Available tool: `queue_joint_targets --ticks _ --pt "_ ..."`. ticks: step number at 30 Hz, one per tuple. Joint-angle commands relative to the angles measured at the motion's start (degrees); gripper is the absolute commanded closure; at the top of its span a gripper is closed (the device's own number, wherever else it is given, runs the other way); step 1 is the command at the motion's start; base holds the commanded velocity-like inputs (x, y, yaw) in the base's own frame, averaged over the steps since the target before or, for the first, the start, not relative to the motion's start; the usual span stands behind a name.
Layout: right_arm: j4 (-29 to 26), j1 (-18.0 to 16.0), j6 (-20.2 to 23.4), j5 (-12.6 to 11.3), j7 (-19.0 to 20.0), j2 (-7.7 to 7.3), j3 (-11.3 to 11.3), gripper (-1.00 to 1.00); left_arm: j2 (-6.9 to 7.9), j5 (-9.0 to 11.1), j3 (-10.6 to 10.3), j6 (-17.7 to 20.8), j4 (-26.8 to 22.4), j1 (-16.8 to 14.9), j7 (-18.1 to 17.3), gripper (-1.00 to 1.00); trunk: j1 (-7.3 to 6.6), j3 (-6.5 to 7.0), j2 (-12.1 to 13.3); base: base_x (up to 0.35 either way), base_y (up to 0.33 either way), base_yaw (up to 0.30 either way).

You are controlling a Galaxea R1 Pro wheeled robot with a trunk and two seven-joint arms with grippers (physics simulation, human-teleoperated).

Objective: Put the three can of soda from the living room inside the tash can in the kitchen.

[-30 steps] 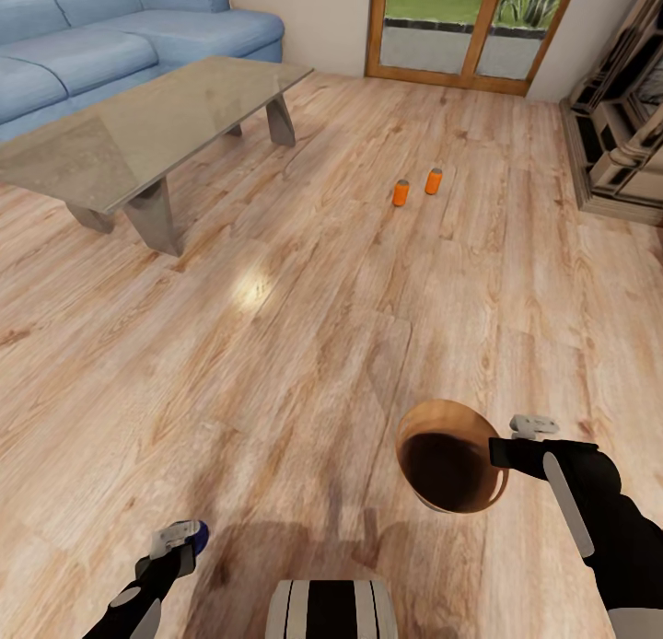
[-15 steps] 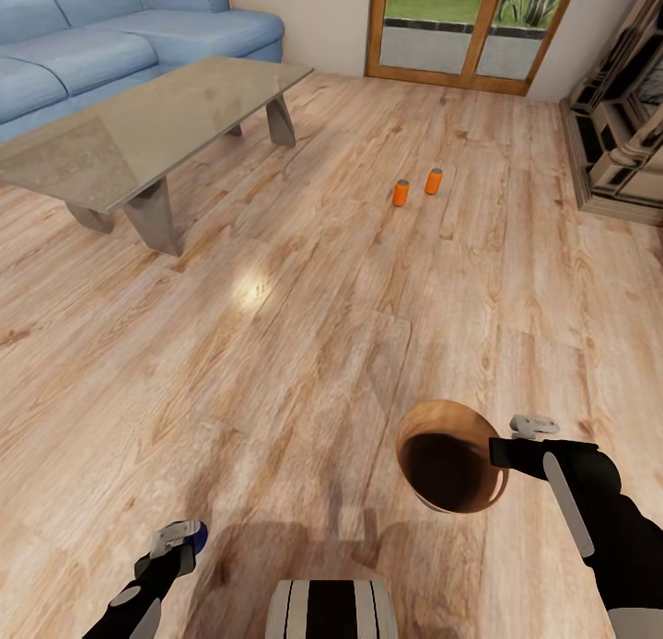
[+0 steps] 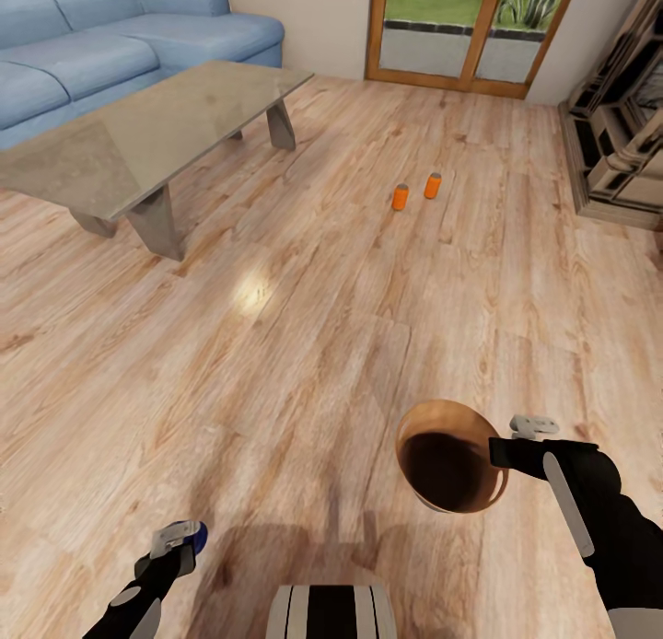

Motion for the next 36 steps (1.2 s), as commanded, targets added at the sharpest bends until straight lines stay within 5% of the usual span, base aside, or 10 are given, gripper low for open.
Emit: queue_joint_targets --ticks 1,36 --pt "-0.01 0.00 0.02 -1.13 0.31 0.01 -0.01 1.00 0.00 -0.01 0.00 0.00 0.01 0.00 -0.03 1.00 -0.23 0.19 0.42 0.000 0.000 0.000" --pt "-0.03 0.00 0.02 -1.19 0.31 0.01 -0.01 1.00 0.00 -0.01 0.00 -0.02 0.01 0.00 -0.13 1.00 -7.92 8.76 14.45 0.000 0.000 0.000"
